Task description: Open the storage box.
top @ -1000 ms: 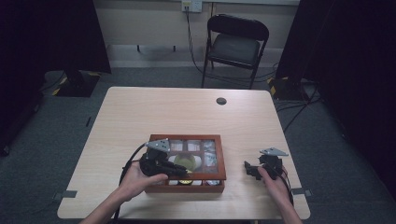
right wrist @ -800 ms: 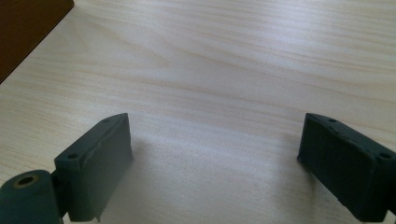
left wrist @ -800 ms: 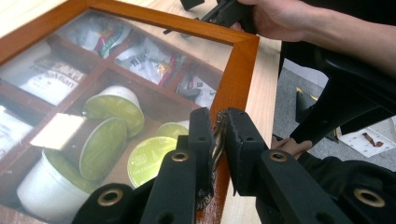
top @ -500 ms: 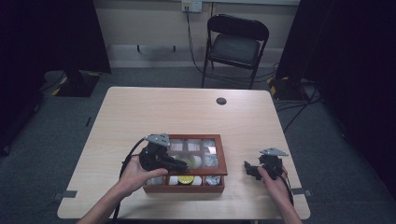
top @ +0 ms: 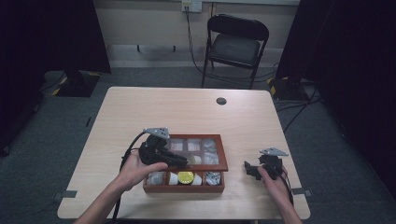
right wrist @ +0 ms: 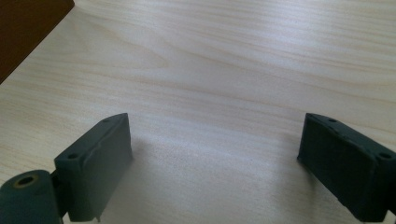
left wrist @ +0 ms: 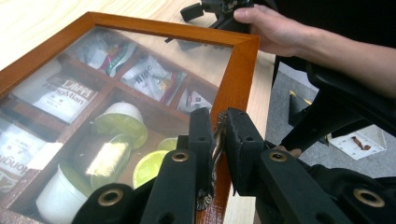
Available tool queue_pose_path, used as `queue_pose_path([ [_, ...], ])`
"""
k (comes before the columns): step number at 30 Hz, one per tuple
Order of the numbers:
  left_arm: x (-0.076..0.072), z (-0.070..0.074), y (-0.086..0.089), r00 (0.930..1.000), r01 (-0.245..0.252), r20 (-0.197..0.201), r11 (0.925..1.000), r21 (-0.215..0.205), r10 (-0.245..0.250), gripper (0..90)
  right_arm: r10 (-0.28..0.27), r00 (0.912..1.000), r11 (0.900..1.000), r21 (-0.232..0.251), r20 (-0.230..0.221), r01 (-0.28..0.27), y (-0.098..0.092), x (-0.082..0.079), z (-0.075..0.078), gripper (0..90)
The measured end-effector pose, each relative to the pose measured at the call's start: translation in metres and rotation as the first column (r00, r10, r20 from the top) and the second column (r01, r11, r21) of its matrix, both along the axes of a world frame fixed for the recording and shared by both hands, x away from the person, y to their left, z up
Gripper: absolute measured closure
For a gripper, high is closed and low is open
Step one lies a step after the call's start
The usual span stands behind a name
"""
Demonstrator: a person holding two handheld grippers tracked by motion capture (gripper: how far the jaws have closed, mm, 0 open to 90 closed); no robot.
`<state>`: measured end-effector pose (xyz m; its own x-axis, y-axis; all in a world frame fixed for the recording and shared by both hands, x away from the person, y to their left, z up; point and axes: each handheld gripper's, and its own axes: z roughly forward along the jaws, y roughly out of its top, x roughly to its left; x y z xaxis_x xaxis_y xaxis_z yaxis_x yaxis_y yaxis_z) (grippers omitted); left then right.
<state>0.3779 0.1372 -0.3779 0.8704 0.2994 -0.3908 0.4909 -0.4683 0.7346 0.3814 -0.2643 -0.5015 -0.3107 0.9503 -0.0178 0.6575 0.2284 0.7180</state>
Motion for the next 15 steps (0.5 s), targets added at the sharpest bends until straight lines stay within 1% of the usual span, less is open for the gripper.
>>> queue_pose_path([
  [1, 0.001, 0.002, 0.001, 1.0000, -0.007, -0.003, 0.9999, -0.007, 0.007, 81.2, 0.000, 1.0000, 1.000, 0.000, 0.000, 0.000, 0.000, 0.000, 0.000, 8.8],
  [6, 0.004, 0.006, 0.000, 1.0000, -0.007, -0.006, 1.0000, -0.003, 0.007, 81.2, 0.000, 1.0000, 1.000, 0.000, 0.000, 0.000, 0.000, 0.000, 0.000, 8.8],
  [8, 0.004, 0.009, 0.000, 0.9999, -0.013, -0.006, 0.9999, 0.005, 0.013, 81.2, 0.000, 1.0000, 1.000, 0.000, 0.000, 0.000, 0.000, 0.000, 0.000, 8.8],
  [12, 0.007, 0.013, 0.000, 0.9998, -0.019, -0.010, 0.9998, 0.003, 0.019, 81.1, 0.000, 1.0000, 1.000, 0.000, 0.000, 0.000, 0.000, 0.000, 0.000, 8.8],
  [14, 0.009, 0.016, 0.001, 0.9993, -0.033, -0.017, 0.9994, -0.002, 0.033, 81.1, 0.000, 1.0000, 1.000, 0.000, 0.000, 0.000, 0.000, 0.000, 0.000, 8.8],
  [15, 0.010, 0.017, 0.002, 0.9987, -0.041, -0.030, 0.9991, -0.008, 0.041, 81.0, 0.000, 1.0000, 1.000, 0.000, 0.000, 0.000, 0.000, 0.000, 0.000, 8.8],
])
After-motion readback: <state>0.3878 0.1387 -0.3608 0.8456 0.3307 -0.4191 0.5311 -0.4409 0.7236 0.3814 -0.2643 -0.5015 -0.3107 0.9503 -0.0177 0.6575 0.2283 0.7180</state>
